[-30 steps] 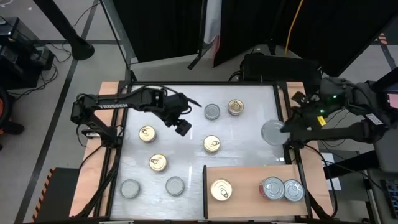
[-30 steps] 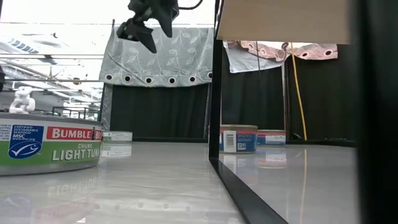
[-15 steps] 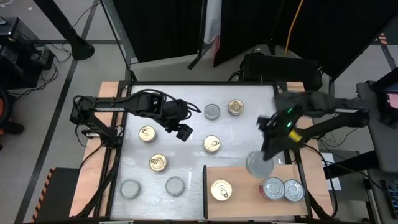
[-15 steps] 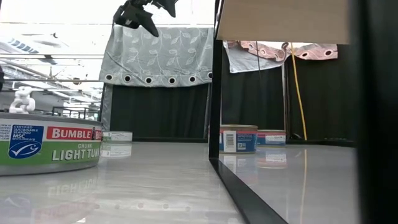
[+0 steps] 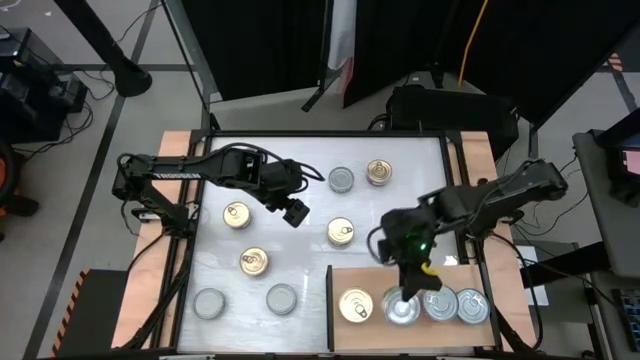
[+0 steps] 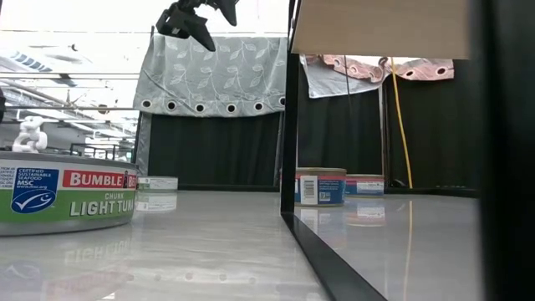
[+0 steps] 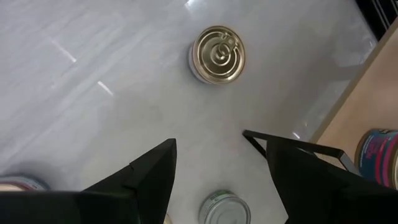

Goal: Stack canned seafood by type on shelf
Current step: Put the green tuna can on the shelf, then stack the green tuna can on top of the other green tuna can on the shelf

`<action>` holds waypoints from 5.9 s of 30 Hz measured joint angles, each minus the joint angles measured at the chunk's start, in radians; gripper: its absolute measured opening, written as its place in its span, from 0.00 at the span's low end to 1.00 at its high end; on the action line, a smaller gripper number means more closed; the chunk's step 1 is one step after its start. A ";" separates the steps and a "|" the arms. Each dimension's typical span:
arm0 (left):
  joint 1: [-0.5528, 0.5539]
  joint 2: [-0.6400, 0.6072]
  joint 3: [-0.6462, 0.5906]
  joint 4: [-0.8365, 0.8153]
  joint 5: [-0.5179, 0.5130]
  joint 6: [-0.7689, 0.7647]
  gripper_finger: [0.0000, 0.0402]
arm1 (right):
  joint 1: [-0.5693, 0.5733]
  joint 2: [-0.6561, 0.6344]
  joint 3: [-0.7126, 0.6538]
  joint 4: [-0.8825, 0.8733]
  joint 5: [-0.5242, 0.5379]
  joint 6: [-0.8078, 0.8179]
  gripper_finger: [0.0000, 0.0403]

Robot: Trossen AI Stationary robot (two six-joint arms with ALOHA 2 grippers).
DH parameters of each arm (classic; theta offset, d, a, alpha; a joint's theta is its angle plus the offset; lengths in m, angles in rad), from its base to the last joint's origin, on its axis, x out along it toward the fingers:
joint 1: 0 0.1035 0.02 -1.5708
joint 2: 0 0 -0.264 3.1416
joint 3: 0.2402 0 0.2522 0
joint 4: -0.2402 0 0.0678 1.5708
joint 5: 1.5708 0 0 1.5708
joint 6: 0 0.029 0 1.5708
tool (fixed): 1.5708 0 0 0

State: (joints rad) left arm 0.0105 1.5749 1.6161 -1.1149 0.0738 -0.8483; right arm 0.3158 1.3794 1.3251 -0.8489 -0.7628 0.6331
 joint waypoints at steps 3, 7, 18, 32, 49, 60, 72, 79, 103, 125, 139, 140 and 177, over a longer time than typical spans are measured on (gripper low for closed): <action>0.000 0.000 0.000 0.000 0.000 0.013 0.62 | 0.022 0.030 0.000 0.000 -0.002 -0.024 0.30; 0.000 0.000 0.000 0.000 0.000 0.033 0.62 | 0.042 0.080 0.001 -0.003 -0.003 -0.045 0.30; 0.000 0.000 0.000 0.000 0.000 0.053 0.62 | 0.046 0.135 0.000 -0.154 0.024 -0.099 0.37; 0.000 0.000 0.001 0.001 -0.008 0.049 0.62 | 0.046 0.112 0.001 -0.174 0.132 -0.100 0.67; 0.017 0.040 -0.016 0.258 -0.241 0.502 0.50 | -0.027 -0.171 0.484 -0.342 1.082 0.090 0.69; 0.289 0.282 -0.046 0.386 -0.050 0.907 0.08 | -0.044 -0.241 0.524 -0.262 1.638 0.173 0.66; 0.308 0.458 -0.047 0.530 0.028 1.038 0.03 | -0.173 -0.170 0.523 -0.286 1.651 0.188 0.66; 0.308 0.495 -0.047 0.541 -0.025 1.040 0.03 | -0.252 -0.122 0.523 -0.284 1.648 0.193 0.66; 0.298 0.439 -0.046 0.526 -0.086 1.041 0.01 | -0.343 -0.100 0.523 -0.286 1.522 0.149 0.66; 0.305 0.515 -0.085 0.598 -0.053 1.040 0.01 | -0.343 -0.100 0.523 -0.290 1.482 0.133 0.66; 0.261 0.535 -0.099 0.346 -0.102 1.014 0.01 | -0.342 -0.100 0.523 -0.294 1.434 0.130 0.66; 0.258 0.526 -0.100 0.325 -0.103 1.008 0.01 | -0.342 -0.100 0.523 -0.296 1.425 0.130 0.66; 0.185 0.362 -0.100 0.498 -0.344 0.121 0.77 | -0.343 -0.100 0.523 -0.390 1.234 0.080 0.66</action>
State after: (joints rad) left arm 0.1959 1.9372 1.5158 -0.6168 -0.2707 -0.7278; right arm -0.0269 1.2793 1.8477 -1.2393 0.4714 0.7132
